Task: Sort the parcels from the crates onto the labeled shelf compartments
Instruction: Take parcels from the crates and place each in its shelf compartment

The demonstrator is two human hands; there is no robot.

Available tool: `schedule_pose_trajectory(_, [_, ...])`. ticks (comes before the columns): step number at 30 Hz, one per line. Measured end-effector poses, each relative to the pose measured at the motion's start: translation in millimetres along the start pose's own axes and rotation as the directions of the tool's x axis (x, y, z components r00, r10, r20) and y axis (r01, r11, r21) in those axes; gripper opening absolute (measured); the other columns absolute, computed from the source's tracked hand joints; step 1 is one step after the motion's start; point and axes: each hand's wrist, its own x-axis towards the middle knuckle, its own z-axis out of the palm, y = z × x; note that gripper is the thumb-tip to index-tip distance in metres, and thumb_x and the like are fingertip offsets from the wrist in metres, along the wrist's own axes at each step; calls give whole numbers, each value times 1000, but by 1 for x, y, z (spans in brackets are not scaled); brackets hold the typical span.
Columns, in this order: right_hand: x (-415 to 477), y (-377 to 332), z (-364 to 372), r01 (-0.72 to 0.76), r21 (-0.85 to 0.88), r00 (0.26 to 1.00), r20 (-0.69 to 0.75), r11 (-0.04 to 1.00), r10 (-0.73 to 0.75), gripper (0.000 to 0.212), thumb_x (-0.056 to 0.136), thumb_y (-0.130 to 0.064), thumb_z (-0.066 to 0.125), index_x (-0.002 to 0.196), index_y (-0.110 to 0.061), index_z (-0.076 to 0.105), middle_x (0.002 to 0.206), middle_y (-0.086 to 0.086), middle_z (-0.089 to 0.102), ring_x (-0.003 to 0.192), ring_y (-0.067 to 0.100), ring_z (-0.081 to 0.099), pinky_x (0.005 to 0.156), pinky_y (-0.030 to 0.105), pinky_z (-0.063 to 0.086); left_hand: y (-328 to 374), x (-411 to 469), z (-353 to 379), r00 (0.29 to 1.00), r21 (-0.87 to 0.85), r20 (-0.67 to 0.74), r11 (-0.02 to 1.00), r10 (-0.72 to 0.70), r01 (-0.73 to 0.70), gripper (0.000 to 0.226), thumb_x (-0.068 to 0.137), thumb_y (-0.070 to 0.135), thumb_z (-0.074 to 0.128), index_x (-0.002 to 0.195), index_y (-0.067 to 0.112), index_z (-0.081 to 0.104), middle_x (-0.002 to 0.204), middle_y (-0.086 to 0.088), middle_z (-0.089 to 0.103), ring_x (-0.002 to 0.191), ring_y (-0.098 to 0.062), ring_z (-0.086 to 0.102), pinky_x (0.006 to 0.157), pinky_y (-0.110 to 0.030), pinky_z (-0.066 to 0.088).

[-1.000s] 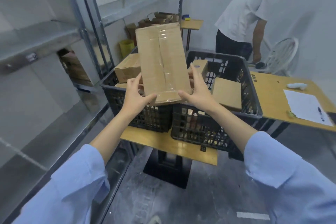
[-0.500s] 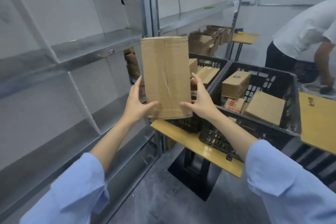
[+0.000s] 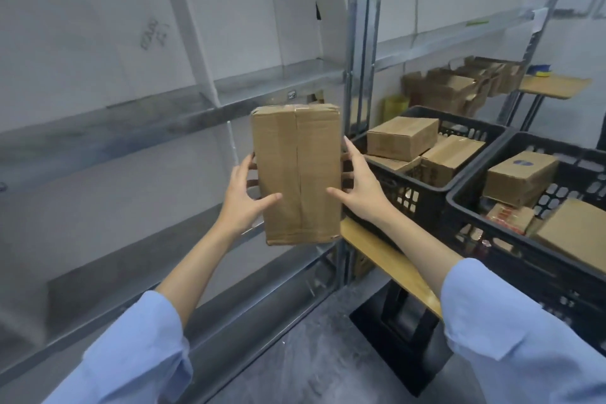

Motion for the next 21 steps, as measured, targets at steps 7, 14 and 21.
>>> schedule_pose_trajectory(7, [6, -38, 52, 20, 38, 999, 39, 999, -22, 78, 87, -24, 75, 147, -22, 26, 150, -1, 38, 133, 13, 41, 108, 32, 38, -12, -32, -54, 995, -31, -91, 999, -47, 45, 69, 79, 22, 81, 131, 27, 36, 133, 11, 44, 117, -14, 52, 100, -36, 46])
schedule_pose_trajectory(14, [-6, -84, 95, 71, 99, 985, 150, 993, -85, 87, 87, -29, 74, 153, -30, 17, 155, -4, 33, 128, 10, 41, 106, 36, 37, -25, -62, -107, 979, 13, -174, 994, -104, 108, 87, 79, 34, 78, 151, 28, 28, 141, 5, 36, 122, -12, 42, 101, -35, 38])
schedule_pose_trajectory(21, [-20, -116, 132, 56, 156, 965, 246, 986, -93, 84, 85, -36, 76, 149, -30, 21, 136, -21, 39, 119, 3, 43, 105, 39, 43, -32, -104, -158, 969, -23, -226, 995, -96, 94, 78, 82, 27, 76, 147, 25, 33, 137, 12, 41, 123, -13, 46, 91, -17, 42])
